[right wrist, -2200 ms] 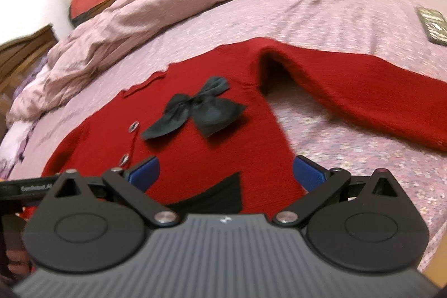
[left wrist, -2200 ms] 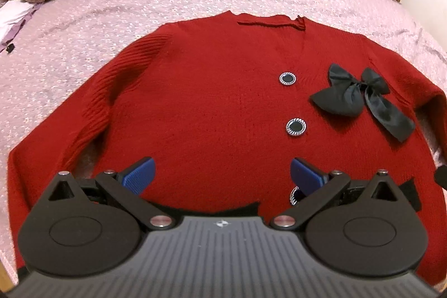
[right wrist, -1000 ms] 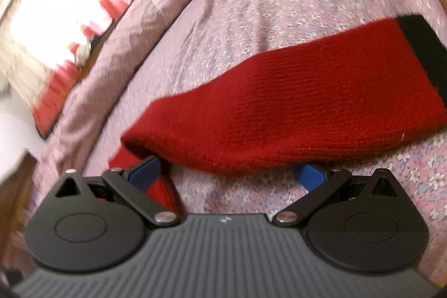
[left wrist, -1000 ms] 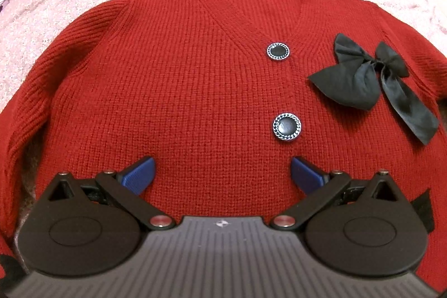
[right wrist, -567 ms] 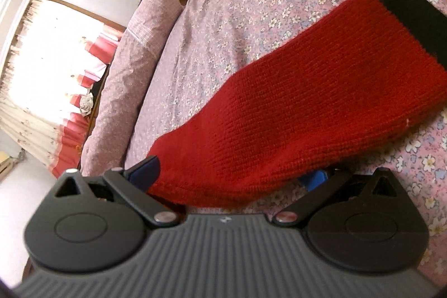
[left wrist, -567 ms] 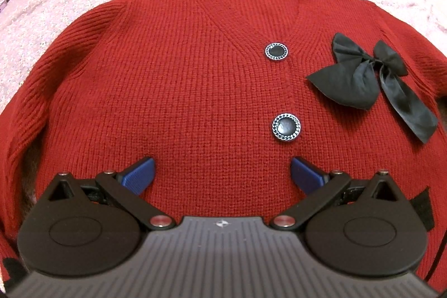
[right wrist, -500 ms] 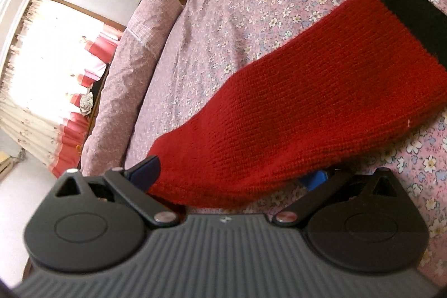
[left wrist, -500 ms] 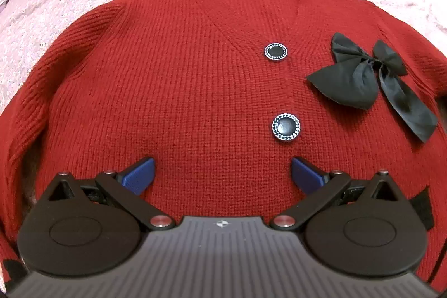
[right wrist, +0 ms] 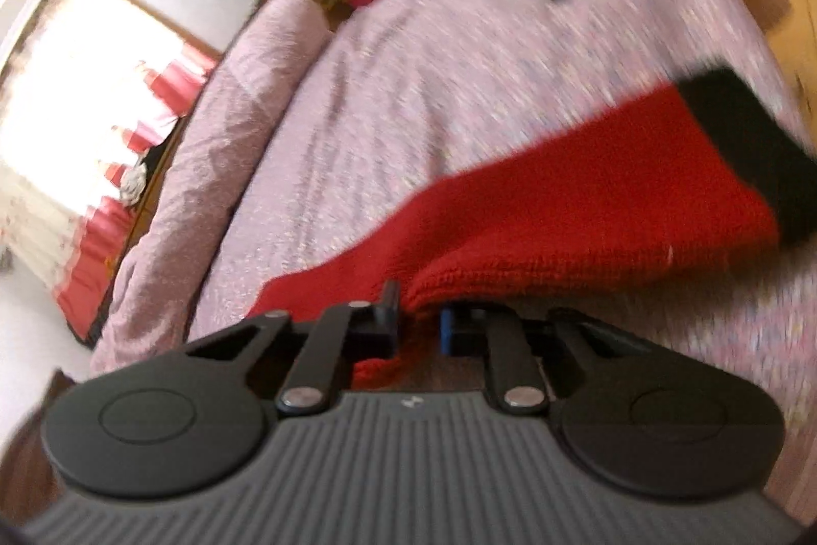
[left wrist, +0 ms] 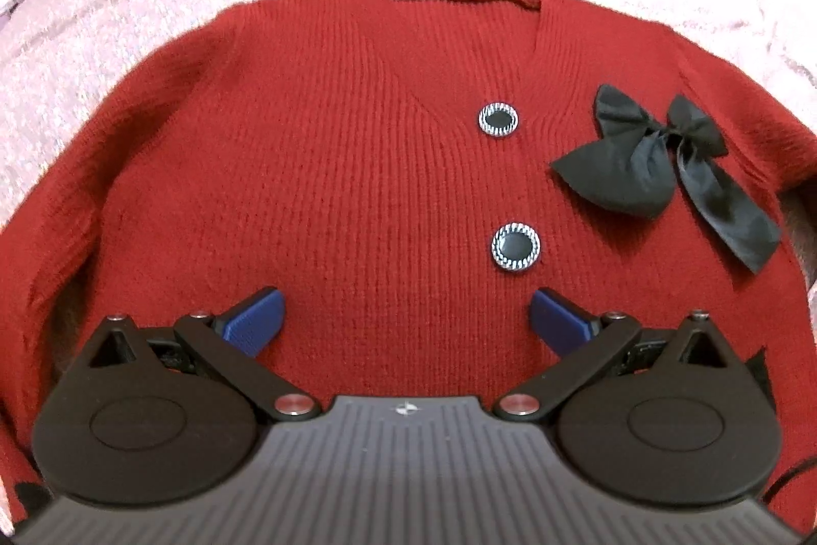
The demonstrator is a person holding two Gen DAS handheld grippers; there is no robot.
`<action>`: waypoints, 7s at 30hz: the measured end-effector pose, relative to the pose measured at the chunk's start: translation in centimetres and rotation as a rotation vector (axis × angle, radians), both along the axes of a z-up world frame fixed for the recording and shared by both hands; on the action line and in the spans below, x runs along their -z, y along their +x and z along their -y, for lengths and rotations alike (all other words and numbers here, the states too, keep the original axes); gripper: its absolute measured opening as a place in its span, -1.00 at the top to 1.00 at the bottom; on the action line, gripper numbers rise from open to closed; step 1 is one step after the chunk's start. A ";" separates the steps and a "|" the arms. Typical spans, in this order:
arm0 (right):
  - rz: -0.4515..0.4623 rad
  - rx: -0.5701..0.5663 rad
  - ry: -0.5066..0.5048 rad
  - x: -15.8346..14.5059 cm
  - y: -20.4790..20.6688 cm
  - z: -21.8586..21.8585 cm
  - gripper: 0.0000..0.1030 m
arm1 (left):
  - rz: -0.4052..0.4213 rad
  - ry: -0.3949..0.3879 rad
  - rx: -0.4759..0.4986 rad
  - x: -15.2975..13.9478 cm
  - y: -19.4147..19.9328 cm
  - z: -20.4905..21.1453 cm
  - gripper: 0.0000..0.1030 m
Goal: Fold small clothes
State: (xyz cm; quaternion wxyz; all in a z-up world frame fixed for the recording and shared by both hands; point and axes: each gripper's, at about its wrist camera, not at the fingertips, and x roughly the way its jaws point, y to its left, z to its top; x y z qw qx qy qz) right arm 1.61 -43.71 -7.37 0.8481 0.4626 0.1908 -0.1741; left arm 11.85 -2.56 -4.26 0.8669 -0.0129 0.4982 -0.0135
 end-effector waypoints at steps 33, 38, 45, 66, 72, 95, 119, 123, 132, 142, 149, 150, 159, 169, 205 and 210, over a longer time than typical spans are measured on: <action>0.268 -0.401 -0.391 -10.9 6.8 -11.0 0.72 | 0.063 0.046 -0.072 -2.9 -0.5 -4.0 -1.00; 0.265 -0.504 -0.426 -10.7 9.1 -15.2 0.72 | 0.069 0.047 -0.103 -2.9 -0.6 -5.3 -1.00; 0.199 -0.642 -0.487 -8.3 11.8 -20.6 0.71 | 0.070 0.052 -0.120 -2.5 -0.7 -6.6 -1.00; -0.042 -0.896 -0.489 -2.0 14.3 -26.9 0.25 | 0.095 0.065 -0.130 -2.6 -0.4 -7.7 -1.00; -0.038 -0.918 -0.487 -4.5 11.7 -25.9 -0.20 | 0.127 0.076 -0.103 -3.9 -0.3 -6.6 -1.00; -0.137 -0.701 -0.426 -6.4 6.6 -14.6 -0.19 | 0.163 0.085 0.200 -6.1 2.6 7.3 -1.00; -0.191 -0.559 -0.276 -4.3 6.5 -7.4 -0.20 | 0.198 0.256 0.457 -1.5 3.8 17.5 -1.00; -0.195 -0.539 -0.264 -4.1 6.3 -6.8 -0.21 | 0.223 0.245 0.501 -1.0 3.6 18.3 -1.00; -0.190 -0.544 -0.252 -3.8 6.1 -6.8 -0.21 | 0.327 0.222 0.518 -1.7 3.0 18.3 -0.81; -0.202 -0.540 -0.243 -3.5 6.1 -7.1 -0.21 | 0.326 0.203 0.448 -1.3 4.4 17.6 -0.33; -0.204 -0.561 -0.256 -3.7 5.9 -8.0 -0.21 | 0.350 0.142 0.387 -1.1 5.1 15.7 0.18; -0.205 -0.563 -0.260 -3.7 5.9 -8.1 -0.21 | 0.344 0.123 0.371 -1.2 5.2 15.2 0.25; -0.205 -0.584 -0.272 -4.0 6.1 -9.1 -0.21 | 0.392 0.020 0.234 -4.5 5.0 10.5 0.53; -0.190 -0.607 -0.303 -4.4 6.1 -10.3 -0.21 | 0.381 0.063 0.053 -5.1 3.5 2.8 0.53; -0.207 -0.668 -0.442 -5.2 10.0 -12.3 -0.21 | 0.231 0.141 -0.107 -2.2 6.4 -7.7 -0.54; -0.200 -0.672 -0.467 -5.1 11.2 -12.6 -0.21 | 0.214 0.137 -0.108 -0.7 8.6 -8.1 -0.54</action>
